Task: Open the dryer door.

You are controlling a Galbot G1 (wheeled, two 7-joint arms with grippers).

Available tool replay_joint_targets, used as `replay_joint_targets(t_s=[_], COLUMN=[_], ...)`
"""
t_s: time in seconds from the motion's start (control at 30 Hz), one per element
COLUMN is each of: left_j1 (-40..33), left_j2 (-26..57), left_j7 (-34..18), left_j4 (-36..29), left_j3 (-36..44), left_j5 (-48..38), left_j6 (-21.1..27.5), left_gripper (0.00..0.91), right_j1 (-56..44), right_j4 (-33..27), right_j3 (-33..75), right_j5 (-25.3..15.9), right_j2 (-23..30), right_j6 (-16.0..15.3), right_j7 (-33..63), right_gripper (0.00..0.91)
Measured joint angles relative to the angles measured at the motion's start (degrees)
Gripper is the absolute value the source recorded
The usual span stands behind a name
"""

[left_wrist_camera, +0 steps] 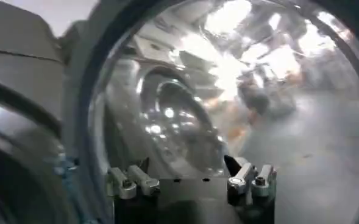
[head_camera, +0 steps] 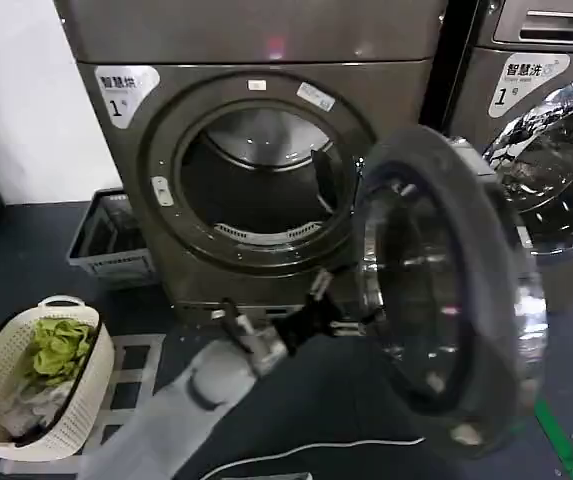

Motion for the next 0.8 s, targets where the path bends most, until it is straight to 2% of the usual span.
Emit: replay_joint_targets(t_s=[0.17,0.3,0.57,0.8], left_j1=[-4.7,-8.5,-14.8,-17.5], left_j2=[-4.7,-9.4,-18.1,-22.3], left_j7=[-0.4,-0.6,-0.7,-0.7], left_j4=[5.1,10.2,19.7,24.3], left_j3=[4.3,7.5,11.2,11.6], left_j5=[0.1,0.1,0.3,1.2], left_j6=[0.4,0.6,0.8,0.8], left_gripper=[0.907,0.907,0.907,0.907], right_j1=[-0.2,0.0,-0.5,-1.2], right_j4=[-2.6,-3.1,-4.5,-6.4], right_j3=[3.3,5.2,7.3,8.2], right_j5=[-2.5,-3.1,-5.4,-5.5], right_j2=[1.0,1.6,2.1,1.0], right_j6=[-2.9,-3.7,-2.3,-2.3], right_j7=[3.9,5.8,7.6,7.6], right_gripper=[0.907,0.907,0.907,0.907])
